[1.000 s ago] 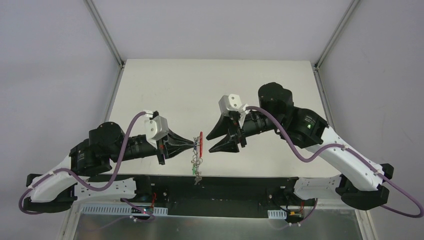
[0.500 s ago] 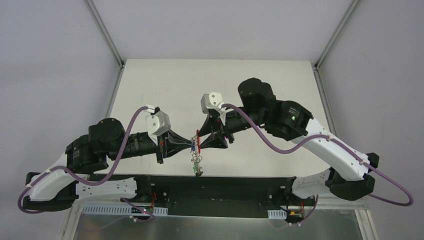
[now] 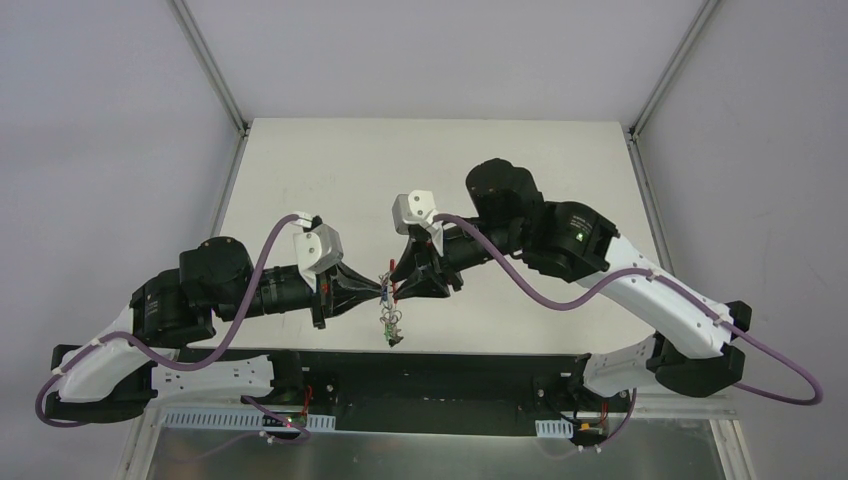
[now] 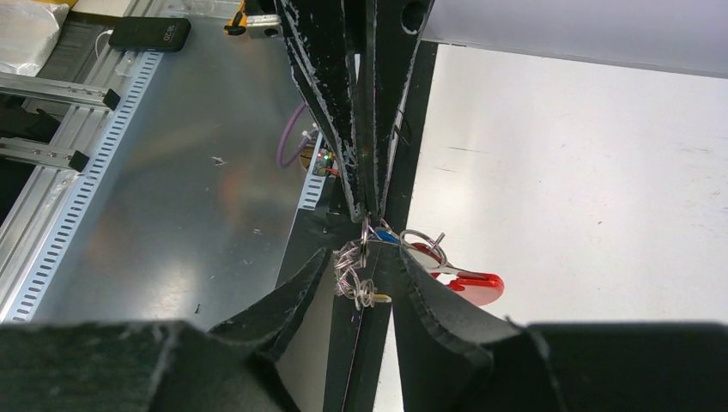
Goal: Put the keys on the keyring
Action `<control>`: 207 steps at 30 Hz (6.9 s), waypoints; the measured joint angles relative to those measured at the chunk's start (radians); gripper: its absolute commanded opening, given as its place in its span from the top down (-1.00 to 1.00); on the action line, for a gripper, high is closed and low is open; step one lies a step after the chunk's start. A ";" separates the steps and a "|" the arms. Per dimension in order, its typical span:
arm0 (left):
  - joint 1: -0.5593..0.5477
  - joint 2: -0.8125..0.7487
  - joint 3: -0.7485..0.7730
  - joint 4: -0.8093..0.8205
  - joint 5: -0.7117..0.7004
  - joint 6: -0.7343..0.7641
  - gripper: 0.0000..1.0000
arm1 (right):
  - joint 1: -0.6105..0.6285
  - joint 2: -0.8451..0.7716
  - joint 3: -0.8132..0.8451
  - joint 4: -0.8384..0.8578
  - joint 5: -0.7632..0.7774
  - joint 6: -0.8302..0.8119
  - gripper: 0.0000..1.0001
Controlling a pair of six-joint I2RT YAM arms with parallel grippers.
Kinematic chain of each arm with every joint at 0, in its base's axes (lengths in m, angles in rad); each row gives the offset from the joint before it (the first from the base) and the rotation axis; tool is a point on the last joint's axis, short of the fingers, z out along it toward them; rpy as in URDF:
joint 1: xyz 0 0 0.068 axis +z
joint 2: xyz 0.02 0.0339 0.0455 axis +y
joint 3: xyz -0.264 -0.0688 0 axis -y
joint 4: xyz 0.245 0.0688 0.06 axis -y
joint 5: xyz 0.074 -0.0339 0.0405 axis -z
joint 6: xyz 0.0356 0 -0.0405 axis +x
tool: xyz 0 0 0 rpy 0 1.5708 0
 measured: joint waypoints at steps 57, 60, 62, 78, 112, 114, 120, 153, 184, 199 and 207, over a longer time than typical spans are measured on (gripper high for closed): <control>0.000 -0.089 -0.055 0.233 0.057 0.115 0.38 | 0.016 -0.322 -0.536 0.828 0.239 0.512 1.00; 0.000 -0.089 -0.061 0.278 0.051 0.146 0.37 | 0.018 -0.328 -0.564 0.875 0.256 0.553 1.00; 0.000 -0.087 -0.066 0.306 0.038 0.170 0.36 | 0.021 -0.328 -0.570 0.891 0.261 0.573 1.00; 0.000 -0.007 -0.073 0.406 0.090 0.267 1.00 | 0.029 -0.360 -0.579 0.928 0.276 0.603 1.00; 0.000 0.130 0.087 0.144 0.077 0.169 1.00 | 0.028 -0.344 -0.367 0.447 0.154 0.298 0.27; 0.000 0.129 0.089 0.129 0.077 0.166 1.00 | 0.029 -0.343 -0.352 0.409 0.151 0.276 0.26; 0.000 0.138 0.104 0.085 0.091 0.162 1.00 | 0.029 -0.302 -0.246 0.279 0.148 0.211 0.22; 0.000 0.196 0.183 -0.041 0.138 0.164 1.00 | 0.029 -0.131 -0.063 0.022 0.189 0.170 0.40; 0.000 0.091 0.150 0.045 0.197 0.194 0.25 | 0.040 -0.272 -0.275 0.247 0.270 0.249 1.00; 0.000 0.103 0.098 0.141 0.164 0.251 0.16 | 0.038 -0.309 -0.297 0.335 0.248 0.313 1.00; 0.000 0.102 0.082 0.184 0.140 0.295 0.15 | 0.038 -0.326 -0.301 0.344 0.209 0.335 1.00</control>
